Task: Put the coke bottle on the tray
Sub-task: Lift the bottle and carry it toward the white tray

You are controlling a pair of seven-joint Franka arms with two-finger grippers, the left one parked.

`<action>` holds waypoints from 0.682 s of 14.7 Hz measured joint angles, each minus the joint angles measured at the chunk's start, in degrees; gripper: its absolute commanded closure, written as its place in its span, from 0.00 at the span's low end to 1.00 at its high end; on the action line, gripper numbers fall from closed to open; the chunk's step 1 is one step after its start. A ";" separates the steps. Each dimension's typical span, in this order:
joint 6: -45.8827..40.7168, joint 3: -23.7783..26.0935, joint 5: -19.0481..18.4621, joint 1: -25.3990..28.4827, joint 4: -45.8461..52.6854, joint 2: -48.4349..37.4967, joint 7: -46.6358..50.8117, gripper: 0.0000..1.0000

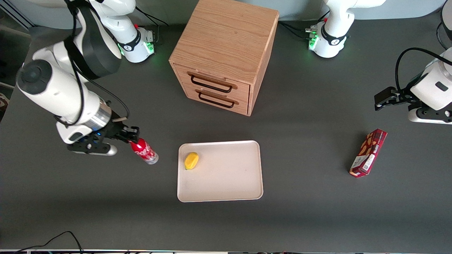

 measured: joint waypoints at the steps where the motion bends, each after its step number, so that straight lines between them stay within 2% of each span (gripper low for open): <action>1: 0.10 -0.11 -0.29 0.96 2.44 3.21 0.68 1.00; 7: 3.26 -0.48 -2.91 2.70 13.09 16.86 1.81 1.00; 10: 6.50 -3.47 -2.96 6.35 15.75 19.83 1.84 1.00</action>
